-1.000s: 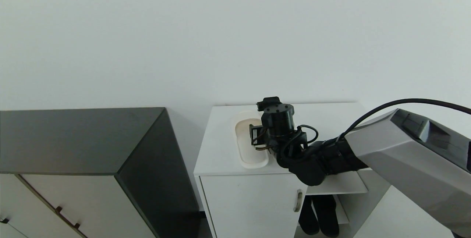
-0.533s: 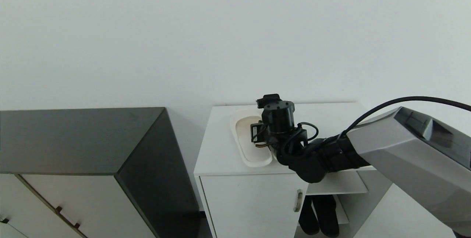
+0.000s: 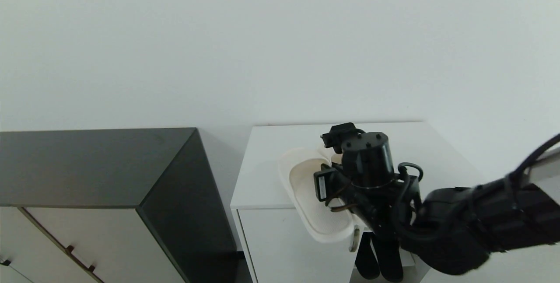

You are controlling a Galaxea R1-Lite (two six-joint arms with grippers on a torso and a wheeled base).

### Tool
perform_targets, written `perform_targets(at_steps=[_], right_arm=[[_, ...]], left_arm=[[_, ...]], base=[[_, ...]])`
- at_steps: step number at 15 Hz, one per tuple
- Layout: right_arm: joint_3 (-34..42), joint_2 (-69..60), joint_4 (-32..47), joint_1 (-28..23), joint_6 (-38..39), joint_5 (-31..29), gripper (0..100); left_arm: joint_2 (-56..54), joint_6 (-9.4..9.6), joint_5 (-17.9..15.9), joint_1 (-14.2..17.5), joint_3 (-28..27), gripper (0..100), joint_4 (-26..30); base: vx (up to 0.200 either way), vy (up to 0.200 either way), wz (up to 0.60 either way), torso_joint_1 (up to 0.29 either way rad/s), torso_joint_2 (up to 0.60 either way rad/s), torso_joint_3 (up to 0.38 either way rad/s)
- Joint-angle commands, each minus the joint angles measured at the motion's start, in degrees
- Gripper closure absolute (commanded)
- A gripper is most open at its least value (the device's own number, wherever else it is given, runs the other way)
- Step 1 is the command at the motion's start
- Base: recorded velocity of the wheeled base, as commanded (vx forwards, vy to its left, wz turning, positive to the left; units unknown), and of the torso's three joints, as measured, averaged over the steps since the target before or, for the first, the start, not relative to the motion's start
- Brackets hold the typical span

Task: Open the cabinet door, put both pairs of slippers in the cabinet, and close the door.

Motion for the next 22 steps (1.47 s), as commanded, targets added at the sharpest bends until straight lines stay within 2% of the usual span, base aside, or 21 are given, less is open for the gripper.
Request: perform_targets(at_steps=[1, 3, 6, 8, 18, 22], right_arm=[[6.5, -7.8, -0.6, 3.2, 0.6, -0.4, 100], [6.2, -6.1, -1.1, 3.2, 0.9, -0.3, 100], [6.8, -3.2, -6.3, 3.2, 0.7, -0.7, 100], [7.4, -3.1, -6.3, 3.2, 0.7, -0.8, 100], [8.5, -5.2, -6.4, 3.4, 0.4, -0.9, 100], [8.9, -5.2, -6.4, 3.5, 0.3, -0.9, 100]], left_arm=[[0.1, -0.01, 0.0, 0.0, 0.0, 100, 0.0], [0.1, -0.1, 0.1, 0.0, 0.0, 100, 0.0], [0.1, -0.53, 0.2, 0.0, 0.0, 100, 0.0], [0.1, -0.53, 0.2, 0.0, 0.0, 100, 0.0], [0.1, -0.53, 0.2, 0.0, 0.0, 100, 0.0], [0.1, -0.53, 0.2, 0.0, 0.0, 100, 0.0]], base=[[0.0, 0.0, 0.0, 0.0, 0.0, 0.0], [0.0, 0.0, 0.0, 0.0, 0.0, 0.0], [0.0, 0.0, 0.0, 0.0, 0.0, 0.0], [0.0, 0.0, 0.0, 0.0, 0.0, 0.0], [-0.2, 0.0, 0.0, 0.001, 0.0, 0.004], [0.0, 0.0, 0.0, 0.0, 0.0, 0.0]])
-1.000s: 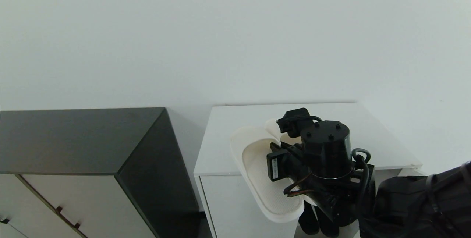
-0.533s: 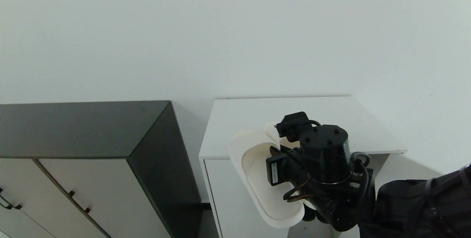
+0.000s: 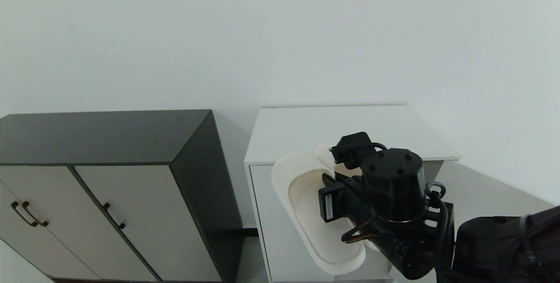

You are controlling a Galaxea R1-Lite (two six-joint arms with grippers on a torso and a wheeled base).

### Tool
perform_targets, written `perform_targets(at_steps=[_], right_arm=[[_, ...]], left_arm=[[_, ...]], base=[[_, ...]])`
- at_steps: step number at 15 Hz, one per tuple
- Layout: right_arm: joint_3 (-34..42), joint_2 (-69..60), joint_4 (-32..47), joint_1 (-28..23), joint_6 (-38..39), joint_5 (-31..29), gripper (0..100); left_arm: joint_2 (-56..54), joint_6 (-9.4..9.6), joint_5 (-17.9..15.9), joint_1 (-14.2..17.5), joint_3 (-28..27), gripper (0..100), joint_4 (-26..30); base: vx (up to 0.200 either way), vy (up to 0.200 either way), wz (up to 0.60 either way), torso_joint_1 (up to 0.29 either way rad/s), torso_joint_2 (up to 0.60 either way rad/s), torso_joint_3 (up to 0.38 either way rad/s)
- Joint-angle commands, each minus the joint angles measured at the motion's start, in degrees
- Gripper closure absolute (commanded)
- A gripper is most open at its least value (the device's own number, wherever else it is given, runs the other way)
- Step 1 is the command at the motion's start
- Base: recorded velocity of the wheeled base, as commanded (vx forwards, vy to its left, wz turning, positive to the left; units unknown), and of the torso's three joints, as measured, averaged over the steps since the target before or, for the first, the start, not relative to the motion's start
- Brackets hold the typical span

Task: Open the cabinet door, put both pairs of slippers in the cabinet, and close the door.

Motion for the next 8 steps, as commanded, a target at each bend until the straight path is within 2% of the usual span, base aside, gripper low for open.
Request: perform_targets(at_steps=[1, 8], right_arm=[[0.3, 0.0, 0.0, 0.0, 0.0, -0.1, 100], [0.4, 0.0, 0.0, 0.2, 0.0, -0.1, 100]], left_arm=[[0.1, -0.01, 0.0, 0.0, 0.0, 100, 0.0], [0.1, -0.01, 0.0, 0.0, 0.0, 100, 0.0]], base=[[0.0, 0.0, 0.0, 0.0, 0.0, 0.0], [0.0, 0.0, 0.0, 0.0, 0.0, 0.0]])
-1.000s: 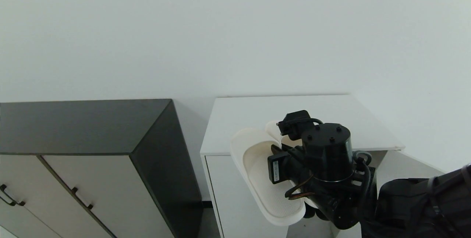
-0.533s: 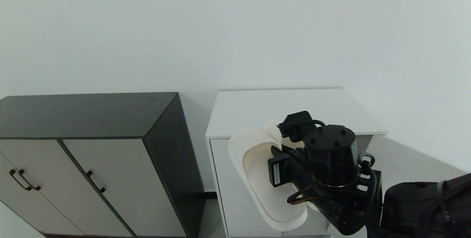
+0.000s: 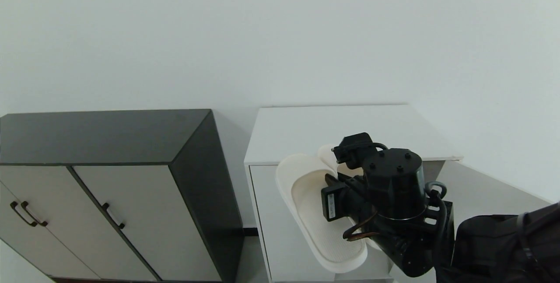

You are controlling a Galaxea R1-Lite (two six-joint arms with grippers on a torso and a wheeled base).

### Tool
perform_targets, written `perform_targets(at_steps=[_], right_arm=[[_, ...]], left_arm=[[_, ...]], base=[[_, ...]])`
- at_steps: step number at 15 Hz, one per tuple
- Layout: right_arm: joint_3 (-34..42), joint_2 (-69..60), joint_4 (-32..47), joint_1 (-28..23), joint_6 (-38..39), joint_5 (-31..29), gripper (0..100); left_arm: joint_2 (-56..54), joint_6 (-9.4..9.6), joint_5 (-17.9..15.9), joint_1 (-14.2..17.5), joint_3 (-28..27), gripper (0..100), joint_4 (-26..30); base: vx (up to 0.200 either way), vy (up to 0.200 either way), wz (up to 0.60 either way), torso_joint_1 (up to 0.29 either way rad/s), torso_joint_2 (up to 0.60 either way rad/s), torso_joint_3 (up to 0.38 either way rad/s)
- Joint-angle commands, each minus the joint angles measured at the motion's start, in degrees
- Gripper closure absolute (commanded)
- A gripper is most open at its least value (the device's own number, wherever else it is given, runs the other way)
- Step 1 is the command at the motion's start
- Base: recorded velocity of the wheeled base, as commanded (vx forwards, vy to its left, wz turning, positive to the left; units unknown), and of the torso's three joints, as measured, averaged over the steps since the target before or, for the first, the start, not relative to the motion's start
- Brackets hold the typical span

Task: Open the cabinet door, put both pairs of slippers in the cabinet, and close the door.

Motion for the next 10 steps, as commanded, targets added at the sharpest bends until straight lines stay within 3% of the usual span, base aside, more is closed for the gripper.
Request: perform_targets(at_steps=[1, 10], right_arm=[[0.0, 0.1, 0.0, 0.1, 0.0, 0.0, 100], [0.3, 0.0, -0.1, 0.8, -0.1, -1.9, 100]], left_arm=[[0.1, -0.01, 0.0, 0.0, 0.0, 100, 0.0], [0.1, 0.08, -0.1, 0.0, 0.0, 100, 0.0]], base=[[0.0, -0.2, 0.0, -0.002, 0.0, 0.002], [0.0, -0.2, 0.0, 0.003, 0.0, 0.0]])
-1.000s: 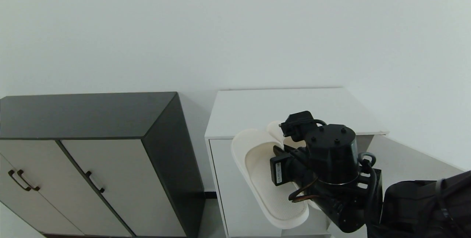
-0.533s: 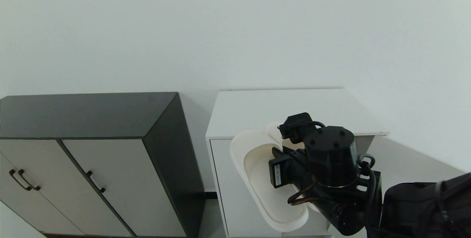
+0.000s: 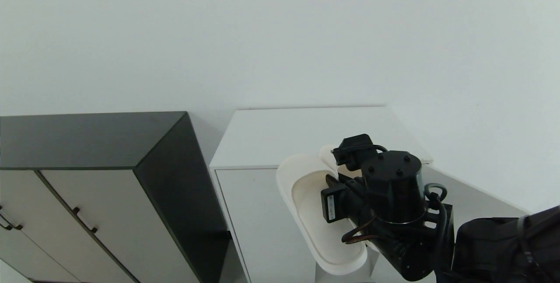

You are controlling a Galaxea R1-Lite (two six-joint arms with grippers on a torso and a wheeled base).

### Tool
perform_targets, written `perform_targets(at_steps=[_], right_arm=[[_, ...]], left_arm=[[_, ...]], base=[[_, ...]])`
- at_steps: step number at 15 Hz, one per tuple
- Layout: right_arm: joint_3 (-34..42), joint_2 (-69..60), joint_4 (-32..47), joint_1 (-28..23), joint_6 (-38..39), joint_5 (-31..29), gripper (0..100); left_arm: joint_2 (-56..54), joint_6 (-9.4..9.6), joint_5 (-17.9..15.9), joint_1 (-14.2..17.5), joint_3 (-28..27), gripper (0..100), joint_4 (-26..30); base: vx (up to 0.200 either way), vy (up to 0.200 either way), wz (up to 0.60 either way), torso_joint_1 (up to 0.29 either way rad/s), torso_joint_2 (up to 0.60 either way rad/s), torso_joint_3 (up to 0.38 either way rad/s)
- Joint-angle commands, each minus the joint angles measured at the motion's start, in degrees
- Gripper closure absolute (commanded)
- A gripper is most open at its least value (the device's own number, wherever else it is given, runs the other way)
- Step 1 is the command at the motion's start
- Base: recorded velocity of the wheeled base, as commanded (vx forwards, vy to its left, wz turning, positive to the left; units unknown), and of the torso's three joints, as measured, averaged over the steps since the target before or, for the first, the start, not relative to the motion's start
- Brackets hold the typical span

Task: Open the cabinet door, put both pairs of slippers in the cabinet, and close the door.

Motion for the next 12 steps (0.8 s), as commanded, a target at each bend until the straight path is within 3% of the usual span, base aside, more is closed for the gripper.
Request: perform_targets(at_steps=[1, 7, 12], right_arm=[[0.1, 0.0, 0.0, 0.2, 0.0, 0.0, 100], [2.5, 0.3, -3.6, 0.2, -0.7, 0.1, 100], [4.4, 0.9, -8.5, -0.6, -3.7, 0.3, 100]], left_arm=[[0.1, -0.01, 0.0, 0.0, 0.0, 100, 0.0], [0.1, -0.01, 0.1, 0.0, 0.0, 100, 0.1], [0.1, -0.1, 0.1, 0.0, 0.0, 100, 0.0]], base=[[0.0, -0.2, 0.0, 0.002, 0.0, 0.002], [0.0, -0.2, 0.0, 0.003, 0.0, 0.003], [0.0, 0.0, 0.0, 0.0, 0.0, 0.0]])
